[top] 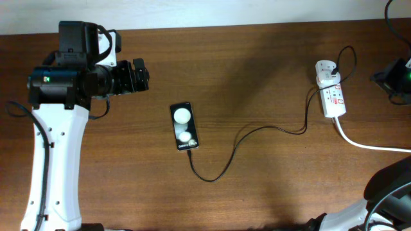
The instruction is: Plug charger to phone and switch on socket
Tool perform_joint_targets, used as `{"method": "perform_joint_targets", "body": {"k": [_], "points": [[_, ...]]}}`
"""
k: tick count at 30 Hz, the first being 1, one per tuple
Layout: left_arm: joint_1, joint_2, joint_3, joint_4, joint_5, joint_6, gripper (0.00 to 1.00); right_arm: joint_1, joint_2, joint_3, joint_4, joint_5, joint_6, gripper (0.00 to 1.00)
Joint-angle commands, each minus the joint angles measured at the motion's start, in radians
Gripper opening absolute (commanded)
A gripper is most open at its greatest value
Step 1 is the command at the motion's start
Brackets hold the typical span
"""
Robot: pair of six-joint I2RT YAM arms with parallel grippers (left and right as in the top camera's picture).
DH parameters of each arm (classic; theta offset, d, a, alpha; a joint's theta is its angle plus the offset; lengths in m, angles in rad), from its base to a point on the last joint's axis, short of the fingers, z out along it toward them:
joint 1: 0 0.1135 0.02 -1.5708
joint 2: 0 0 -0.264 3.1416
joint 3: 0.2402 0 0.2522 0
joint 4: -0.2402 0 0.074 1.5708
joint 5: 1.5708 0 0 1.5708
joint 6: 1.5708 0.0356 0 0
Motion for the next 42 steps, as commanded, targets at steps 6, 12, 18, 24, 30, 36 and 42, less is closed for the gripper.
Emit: {"method": "perform_joint_targets", "body": {"k": [6, 12, 18, 24, 30, 36, 42], "points": [[0.003, -0.008, 0.009, -0.001, -0.007, 0.009, 0.99, -0.037, 0.082, 0.019, 0.103, -0.019, 0.093, 0.04], [0.003, -0.008, 0.009, -0.001, -0.007, 0.009, 0.99, -0.092, 0.113, 0.019, 0.121, -0.036, 0.111, 0.04], [0.003, -0.008, 0.009, -0.001, -0.007, 0.009, 0.99, -0.104, 0.199, 0.019, 0.130, -0.042, 0.111, 0.04], [0.003, -0.008, 0.009, -0.001, -0.007, 0.009, 0.99, -0.074, 0.266, 0.019, 0.228, -0.086, 0.111, 0.04], [0.003, -0.008, 0.009, -0.001, -0.007, 0.009, 0.99, -0.038, 0.323, 0.019, 0.290, -0.083, 0.111, 0.04], [0.003, -0.008, 0.009, -0.001, -0.007, 0.009, 0.99, 0.004, 0.371, 0.019, 0.327, -0.056, 0.122, 0.04], [0.003, -0.008, 0.009, -0.001, -0.007, 0.009, 0.99, 0.049, 0.431, 0.019, 0.356, -0.017, 0.145, 0.04]]}}
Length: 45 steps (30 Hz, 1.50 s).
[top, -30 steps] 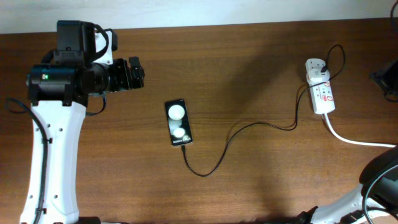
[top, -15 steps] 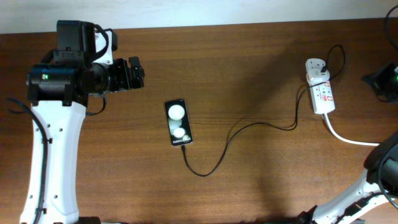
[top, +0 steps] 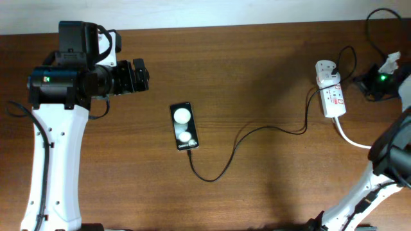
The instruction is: Plug charger to phone and switch on socket
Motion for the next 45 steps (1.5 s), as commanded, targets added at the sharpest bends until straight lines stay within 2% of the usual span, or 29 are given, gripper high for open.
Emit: {"method": "perform_joint_targets", "body": {"k": [1, 13, 45], "points": [[0.003, -0.008, 0.009, -0.001, -0.007, 0.009, 0.99, 0.026, 0.033, 0.019, 0.013, 0.028, 0.009, 0.04], [0.003, -0.008, 0.009, -0.001, -0.007, 0.009, 0.99, 0.062, 0.077, 0.019, 0.031, 0.054, 0.013, 0.04], [0.003, -0.007, 0.009, -0.001, -0.007, 0.009, 0.99, 0.115, 0.077, 0.018, -0.056, 0.087, 0.032, 0.04]]}}
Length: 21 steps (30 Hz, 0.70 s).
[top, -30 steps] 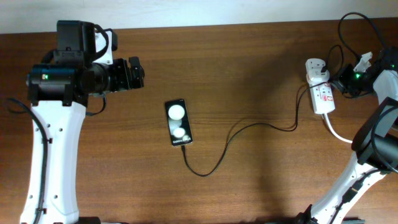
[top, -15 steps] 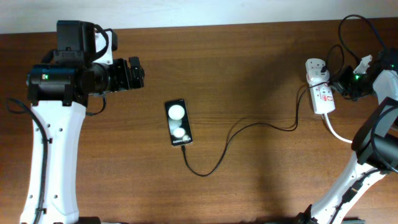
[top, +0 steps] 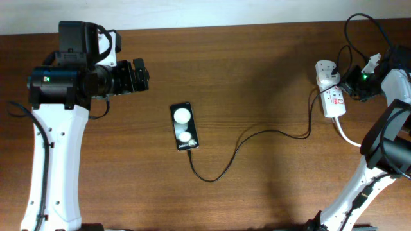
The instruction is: Plug charger to phone and switch on socket
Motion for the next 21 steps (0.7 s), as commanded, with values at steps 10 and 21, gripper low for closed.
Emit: {"method": "perform_joint_targets", "body": {"k": [10, 21], "points": [[0.003, -0.007, 0.009, -0.001, -0.007, 0.010, 0.99, 0.075, 0.077, 0.001, -0.083, -0.039, 0.001, 0.04], [0.003, -0.007, 0.009, -0.001, -0.007, 0.010, 0.99, 0.075, 0.077, 0.001, -0.097, -0.035, 0.000, 0.04]]}}
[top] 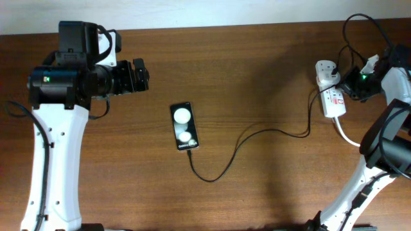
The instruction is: Plug charger to phone and switch on socket
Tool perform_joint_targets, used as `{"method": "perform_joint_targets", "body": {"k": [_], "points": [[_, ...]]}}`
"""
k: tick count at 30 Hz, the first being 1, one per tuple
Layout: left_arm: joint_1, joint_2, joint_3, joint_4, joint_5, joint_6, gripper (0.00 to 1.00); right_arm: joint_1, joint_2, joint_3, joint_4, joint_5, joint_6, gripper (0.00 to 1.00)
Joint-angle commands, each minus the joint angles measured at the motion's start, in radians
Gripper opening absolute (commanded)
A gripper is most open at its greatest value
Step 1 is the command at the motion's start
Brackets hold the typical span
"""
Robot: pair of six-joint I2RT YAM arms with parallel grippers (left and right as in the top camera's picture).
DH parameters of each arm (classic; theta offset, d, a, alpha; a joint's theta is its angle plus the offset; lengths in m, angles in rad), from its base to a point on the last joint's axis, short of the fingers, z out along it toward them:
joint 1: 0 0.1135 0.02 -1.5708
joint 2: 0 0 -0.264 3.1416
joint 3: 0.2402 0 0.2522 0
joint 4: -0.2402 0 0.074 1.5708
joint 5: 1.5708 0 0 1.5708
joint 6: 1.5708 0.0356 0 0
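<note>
A black phone (184, 126) lies face up at mid-table with its screen lit. The black charger cable (257, 131) runs from the phone's near end across to the white plug (325, 72) in the white socket strip (332, 96) at the right. My right gripper (347, 82) sits right beside the strip's right side, tips at the strip; I cannot tell how its fingers stand. My left gripper (142, 76) hovers up-left of the phone, its fingers close together with nothing between them.
A white mains lead (363, 142) runs from the strip toward the right edge. Loose black cables (359, 29) loop above the right arm. The wall edge runs along the far side of the table.
My right gripper has crept slightly further against the socket strip. Phone, cable and left arm are unchanged.
The right arm was at the far right edge, away from the strip, with the cable plugged into the phone. Then it stood closer to the strip, then beside it. Now its tips are at the strip. The left arm has stayed still throughout.
</note>
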Motion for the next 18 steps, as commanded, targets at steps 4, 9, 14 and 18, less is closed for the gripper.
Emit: {"method": "perform_joint_targets", "body": {"k": [4, 9, 14, 18], "points": [[0.003, -0.007, 0.009, -0.001, -0.007, 0.009, 0.99, 0.066, 0.068, -0.029, -0.015, -0.035, -0.004, 0.04], [0.003, -0.007, 0.009, -0.001, -0.007, 0.009, 0.99, 0.046, 0.068, -0.027, 0.041, 0.019, 0.034, 0.04], [0.003, -0.007, 0.009, -0.001, -0.007, 0.009, 0.99, -0.021, 0.068, -0.009, 0.066, -0.074, 0.048, 0.04], [0.003, -0.007, 0.009, -0.001, -0.007, 0.009, 0.99, -0.022, 0.068, -0.005, 0.060, -0.074, 0.026, 0.04]]}}
